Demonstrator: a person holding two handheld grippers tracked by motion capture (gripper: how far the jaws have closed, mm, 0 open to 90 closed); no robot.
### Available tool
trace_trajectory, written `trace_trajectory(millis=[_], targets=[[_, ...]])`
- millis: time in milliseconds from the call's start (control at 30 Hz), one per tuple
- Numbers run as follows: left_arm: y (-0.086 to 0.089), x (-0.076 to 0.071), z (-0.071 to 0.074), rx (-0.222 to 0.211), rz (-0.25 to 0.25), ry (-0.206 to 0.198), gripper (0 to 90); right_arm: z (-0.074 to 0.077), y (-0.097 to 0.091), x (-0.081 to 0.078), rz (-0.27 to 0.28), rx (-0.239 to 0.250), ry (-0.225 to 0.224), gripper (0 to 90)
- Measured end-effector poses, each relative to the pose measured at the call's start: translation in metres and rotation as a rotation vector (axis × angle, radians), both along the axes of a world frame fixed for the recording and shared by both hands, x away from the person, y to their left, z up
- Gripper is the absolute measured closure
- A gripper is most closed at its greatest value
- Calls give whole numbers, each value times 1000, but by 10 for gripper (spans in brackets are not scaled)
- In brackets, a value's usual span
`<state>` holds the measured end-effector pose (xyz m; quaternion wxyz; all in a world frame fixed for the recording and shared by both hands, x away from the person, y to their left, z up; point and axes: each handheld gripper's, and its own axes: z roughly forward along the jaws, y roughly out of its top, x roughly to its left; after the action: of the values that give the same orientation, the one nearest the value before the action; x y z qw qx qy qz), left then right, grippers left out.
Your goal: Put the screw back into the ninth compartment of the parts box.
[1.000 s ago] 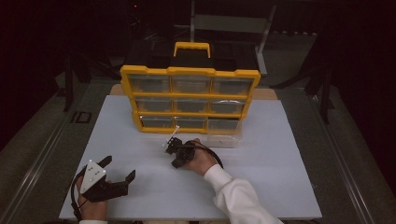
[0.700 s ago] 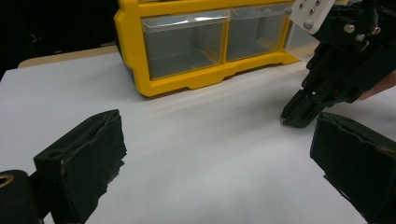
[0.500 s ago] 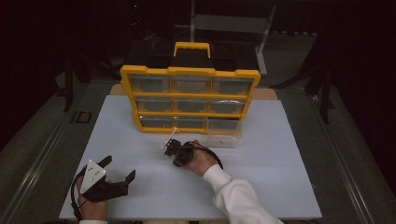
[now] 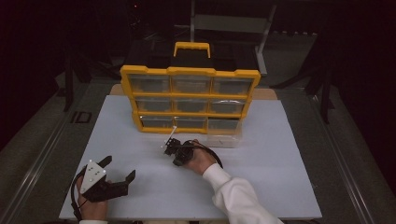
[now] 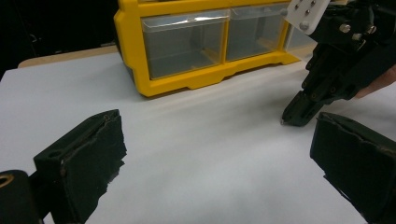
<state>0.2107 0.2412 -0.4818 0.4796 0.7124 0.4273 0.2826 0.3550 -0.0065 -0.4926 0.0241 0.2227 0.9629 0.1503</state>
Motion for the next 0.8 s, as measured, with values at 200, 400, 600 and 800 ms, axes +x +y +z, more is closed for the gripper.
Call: trace_trajectory(millis=[200, 400, 600, 800], targets=[[0, 0, 0, 0, 0, 0, 33, 1, -1, 0, 2, 4, 5, 879], [0, 0, 0, 0, 0, 0, 33, 3, -2, -1, -9, 9, 3, 879], [0, 0, 0, 0, 0, 0, 33, 9, -4, -1, 9, 1, -4, 879], [0, 0, 0, 0, 0, 0, 33, 12, -4, -1, 5, 8, -8, 879]])
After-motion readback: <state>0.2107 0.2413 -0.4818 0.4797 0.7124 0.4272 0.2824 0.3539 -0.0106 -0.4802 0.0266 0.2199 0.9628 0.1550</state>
